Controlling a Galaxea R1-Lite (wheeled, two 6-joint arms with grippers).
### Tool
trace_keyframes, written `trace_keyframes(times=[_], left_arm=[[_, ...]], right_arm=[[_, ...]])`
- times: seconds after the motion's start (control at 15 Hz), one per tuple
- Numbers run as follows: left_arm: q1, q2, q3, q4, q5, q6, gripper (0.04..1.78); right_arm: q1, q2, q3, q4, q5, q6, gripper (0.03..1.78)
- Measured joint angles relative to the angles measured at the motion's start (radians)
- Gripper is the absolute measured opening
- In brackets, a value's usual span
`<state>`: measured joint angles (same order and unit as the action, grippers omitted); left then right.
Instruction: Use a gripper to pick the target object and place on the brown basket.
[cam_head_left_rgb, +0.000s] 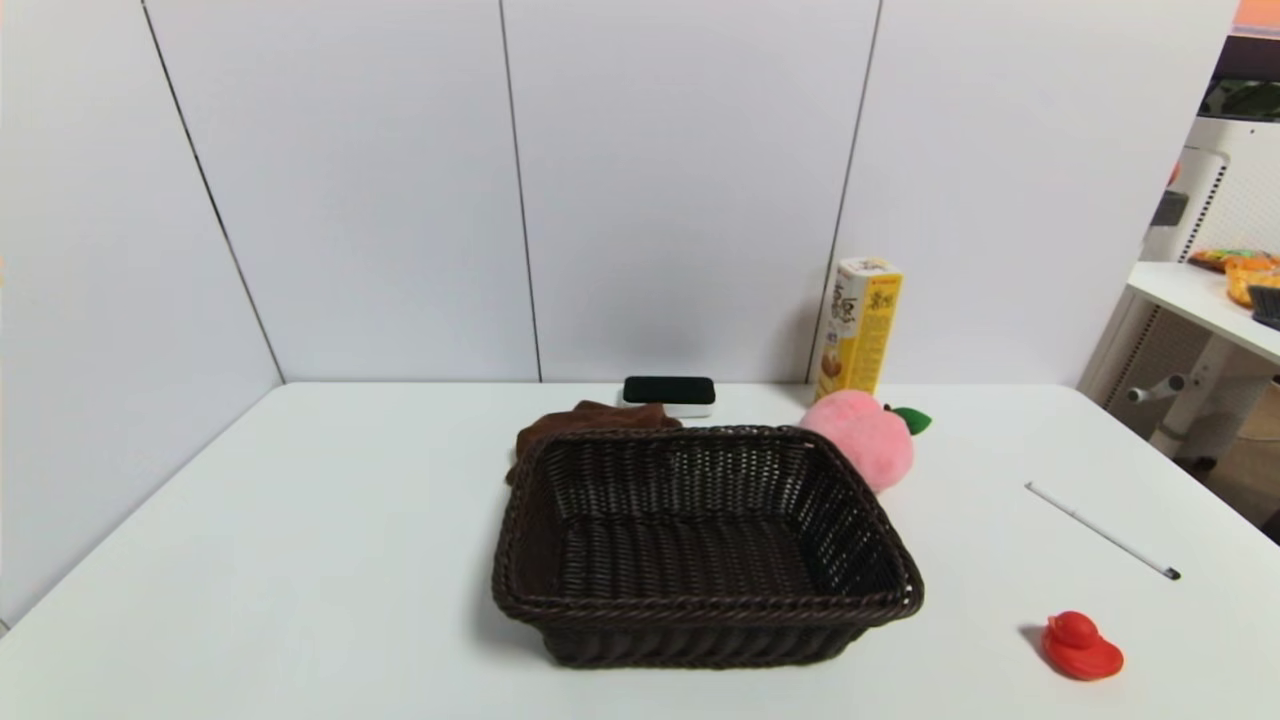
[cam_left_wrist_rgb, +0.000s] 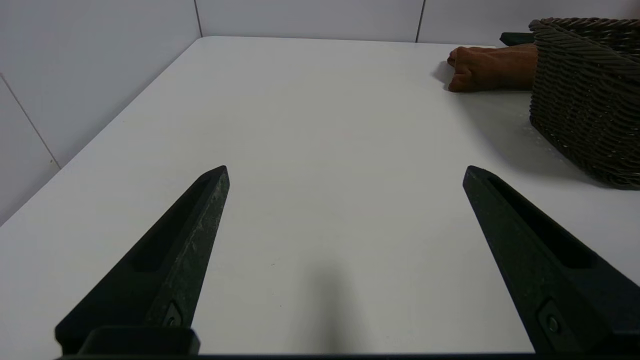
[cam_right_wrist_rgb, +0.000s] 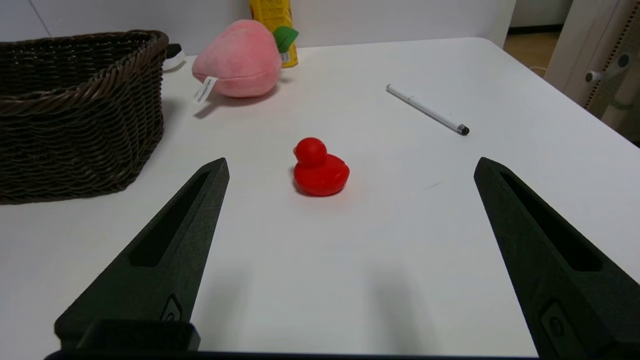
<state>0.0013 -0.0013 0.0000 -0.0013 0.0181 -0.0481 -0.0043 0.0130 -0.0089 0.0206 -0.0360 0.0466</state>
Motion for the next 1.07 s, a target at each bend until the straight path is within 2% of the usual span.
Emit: trace_keyframes(times=[0.2,0.33,0.8,1.07], left_arm=[[0.0,0.0,0.0,0.0,0.0,0.0,1.69],[0.0,0.0,0.0,0.0,0.0,0.0,1.69],[0.0,0.0,0.0,0.0,0.0,0.0,1.69],[0.0,0.0,0.0,0.0,0.0,0.0,1.69]], right_arm=[[0.001,0.07,-0.083,0.005,-0.001,-0.002,1.69],[0.013,0.154,-0.209,0.002,-0.001,-0.003,1.69],[0.142,0.644,-0.828,-0.01,0.0,-0.016,1.69],[0.211,0.961,-1.185,-0.015,0.002,-0.059,1.69]])
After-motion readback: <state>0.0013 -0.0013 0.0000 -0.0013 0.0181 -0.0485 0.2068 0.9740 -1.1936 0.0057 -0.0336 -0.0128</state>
